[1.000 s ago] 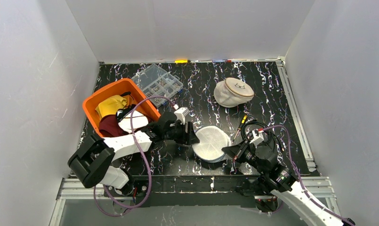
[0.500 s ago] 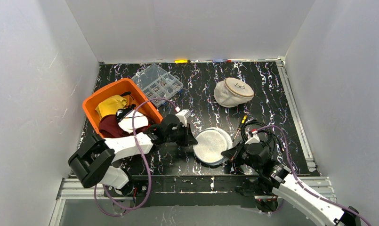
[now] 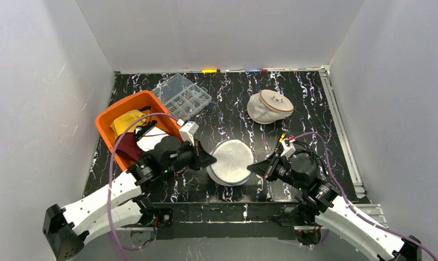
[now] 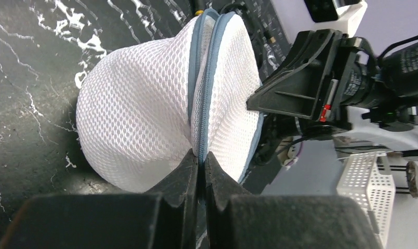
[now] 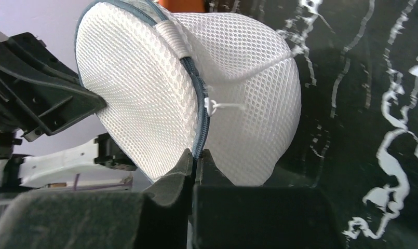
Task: Unzip the laundry bag and remove the bra
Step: Close the laundry bag at the center of the board.
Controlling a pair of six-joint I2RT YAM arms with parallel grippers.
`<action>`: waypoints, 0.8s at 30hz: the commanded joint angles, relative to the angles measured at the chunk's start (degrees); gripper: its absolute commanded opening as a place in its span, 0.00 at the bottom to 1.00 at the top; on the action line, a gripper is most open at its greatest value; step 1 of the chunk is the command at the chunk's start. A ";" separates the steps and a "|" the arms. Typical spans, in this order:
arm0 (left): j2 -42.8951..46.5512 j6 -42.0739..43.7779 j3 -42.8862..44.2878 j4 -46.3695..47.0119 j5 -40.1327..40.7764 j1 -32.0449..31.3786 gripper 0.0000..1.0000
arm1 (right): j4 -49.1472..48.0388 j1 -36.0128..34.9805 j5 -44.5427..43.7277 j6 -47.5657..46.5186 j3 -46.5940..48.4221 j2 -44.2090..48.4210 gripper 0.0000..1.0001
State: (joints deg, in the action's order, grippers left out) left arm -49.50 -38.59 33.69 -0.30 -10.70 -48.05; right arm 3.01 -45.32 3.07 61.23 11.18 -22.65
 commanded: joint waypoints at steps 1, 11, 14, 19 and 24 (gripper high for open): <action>4.08 -0.88 4.01 -10.68 2.24 -0.50 0.00 | 0.64 -0.29 0.53 -2.21 5.54 -1.81 0.01; -8.13 -0.48 3.38 -5.30 4.45 -0.60 0.00 | -0.59 -0.27 -2.11 -2.12 2.53 -8.40 0.01; -11.22 -0.35 3.20 -4.00 5.12 -0.55 0.00 | -0.24 -0.29 -2.74 -2.19 1.80 -9.78 0.01; -15.89 0.54 2.72 -1.76 8.44 -0.58 0.00 | -1.85 -0.25 -6.56 -1.94 -0.75 -12.95 0.01; -21.08 1.53 2.51 3.53 9.87 -0.51 0.00 | -7.45 -0.22 -7.73 -1.31 -3.61 -17.41 0.01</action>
State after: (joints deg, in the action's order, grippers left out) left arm -67.99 -38.98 36.62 -0.80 -4.56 -48.64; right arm 0.56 -45.50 -1.45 59.99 9.65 -37.34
